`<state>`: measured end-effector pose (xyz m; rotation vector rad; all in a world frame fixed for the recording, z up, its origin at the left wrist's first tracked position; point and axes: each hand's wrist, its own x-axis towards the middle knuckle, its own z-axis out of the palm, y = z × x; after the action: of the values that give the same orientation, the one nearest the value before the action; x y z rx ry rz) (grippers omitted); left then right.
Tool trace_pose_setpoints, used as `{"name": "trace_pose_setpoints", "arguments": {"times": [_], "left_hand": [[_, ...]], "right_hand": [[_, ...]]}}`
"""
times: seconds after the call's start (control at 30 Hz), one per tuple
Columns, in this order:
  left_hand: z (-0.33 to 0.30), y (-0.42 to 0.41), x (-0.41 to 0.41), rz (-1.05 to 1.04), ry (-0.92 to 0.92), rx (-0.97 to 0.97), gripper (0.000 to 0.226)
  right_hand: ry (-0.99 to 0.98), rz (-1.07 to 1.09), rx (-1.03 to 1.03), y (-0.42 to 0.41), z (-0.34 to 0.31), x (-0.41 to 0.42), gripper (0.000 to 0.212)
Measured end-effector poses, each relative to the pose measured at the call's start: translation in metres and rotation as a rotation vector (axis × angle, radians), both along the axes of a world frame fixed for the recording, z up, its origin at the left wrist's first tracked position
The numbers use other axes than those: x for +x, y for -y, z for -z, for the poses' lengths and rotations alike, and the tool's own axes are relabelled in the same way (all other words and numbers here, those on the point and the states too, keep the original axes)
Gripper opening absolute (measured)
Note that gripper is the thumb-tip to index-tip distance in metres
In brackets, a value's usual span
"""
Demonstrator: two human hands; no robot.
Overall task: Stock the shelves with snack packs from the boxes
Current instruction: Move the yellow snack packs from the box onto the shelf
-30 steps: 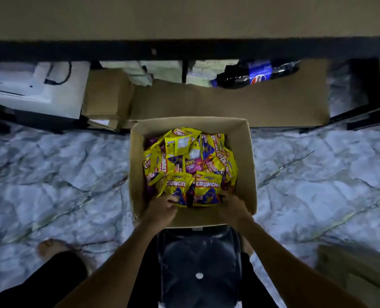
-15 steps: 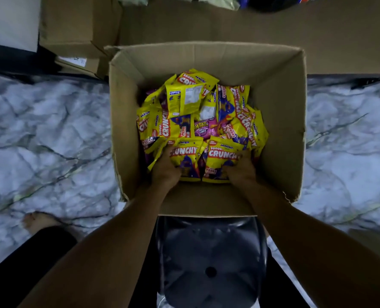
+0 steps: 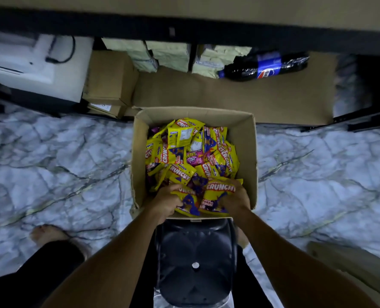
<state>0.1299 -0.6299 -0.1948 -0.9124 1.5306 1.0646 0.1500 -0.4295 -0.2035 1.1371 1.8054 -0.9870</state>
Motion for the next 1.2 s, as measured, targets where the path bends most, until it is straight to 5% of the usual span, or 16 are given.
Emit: {"name": "trace_pose_setpoints", "arguments": {"times": [0.27, 0.5, 0.73, 1.03, 1.2], "left_hand": [[-0.096, 0.004, -0.007, -0.17, -0.032, 0.099, 0.068], [-0.201, 0.012, -0.019, -0.381, -0.032, 0.246, 0.072], [-0.317, 0.024, -0.018, -0.271, -0.13, 0.279, 0.068], [-0.435, 0.002, -0.039, -0.011, -0.439, 0.43, 0.076], [-0.486, 0.0, -0.078, -0.02, -0.57, 0.498, 0.046]], "right_hand": [[-0.068, 0.129, 0.019, -0.016, -0.089, -0.009, 0.059], [-0.167, 0.338, -0.237, -0.02, -0.206, -0.023, 0.068], [-0.221, 0.285, -0.276, -0.018, -0.328, -0.014, 0.066], [-0.562, 0.407, -0.259, -0.024, -0.467, -0.002, 0.059], [-0.794, 0.587, -0.284, -0.011, -0.497, -0.005, 0.054]]}}
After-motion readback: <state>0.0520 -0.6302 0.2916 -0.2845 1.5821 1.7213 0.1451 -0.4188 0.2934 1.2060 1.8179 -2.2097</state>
